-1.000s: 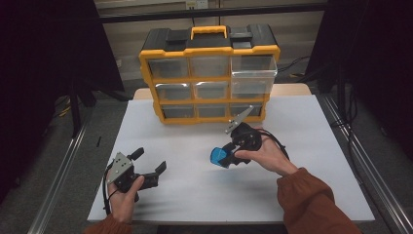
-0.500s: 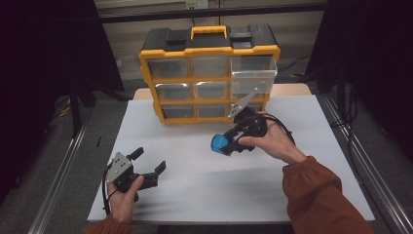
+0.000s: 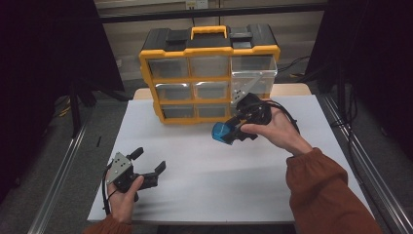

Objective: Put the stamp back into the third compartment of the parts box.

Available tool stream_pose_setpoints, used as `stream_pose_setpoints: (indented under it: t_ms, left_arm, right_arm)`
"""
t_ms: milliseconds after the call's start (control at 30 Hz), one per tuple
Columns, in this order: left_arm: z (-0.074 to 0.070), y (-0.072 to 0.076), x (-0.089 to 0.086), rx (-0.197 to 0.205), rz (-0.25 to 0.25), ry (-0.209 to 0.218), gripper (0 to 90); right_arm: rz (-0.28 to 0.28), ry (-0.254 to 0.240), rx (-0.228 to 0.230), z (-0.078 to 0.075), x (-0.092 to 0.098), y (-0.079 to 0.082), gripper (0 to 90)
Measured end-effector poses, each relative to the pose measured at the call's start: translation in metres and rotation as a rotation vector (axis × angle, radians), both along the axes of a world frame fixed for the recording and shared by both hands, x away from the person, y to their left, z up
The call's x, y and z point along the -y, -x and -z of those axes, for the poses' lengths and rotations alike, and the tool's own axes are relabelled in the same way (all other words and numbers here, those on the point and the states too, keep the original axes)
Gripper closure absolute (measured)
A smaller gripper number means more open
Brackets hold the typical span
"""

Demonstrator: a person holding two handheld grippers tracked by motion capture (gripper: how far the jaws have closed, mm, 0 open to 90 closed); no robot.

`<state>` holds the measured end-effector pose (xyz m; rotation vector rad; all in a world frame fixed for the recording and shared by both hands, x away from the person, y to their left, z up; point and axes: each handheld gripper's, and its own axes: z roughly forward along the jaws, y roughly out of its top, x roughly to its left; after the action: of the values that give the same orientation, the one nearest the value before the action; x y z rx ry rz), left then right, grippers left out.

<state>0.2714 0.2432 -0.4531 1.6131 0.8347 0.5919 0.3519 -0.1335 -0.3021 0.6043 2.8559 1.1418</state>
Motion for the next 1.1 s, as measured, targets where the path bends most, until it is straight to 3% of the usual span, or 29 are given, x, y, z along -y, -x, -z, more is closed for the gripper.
stream_pose_setpoints:
  t_ms: [333,1100]
  left_arm:
    - [0.0,0.0,-0.001,0.006,0.006,-0.005,3.8]
    - [0.0,-0.001,-0.002,0.011,0.0,-0.011,3.7]
  right_arm:
    - [-0.026,0.014,0.055,-0.026,0.0,-0.001,41.5]
    - [0.001,0.042,0.099,-0.078,0.004,-0.016,41.5]
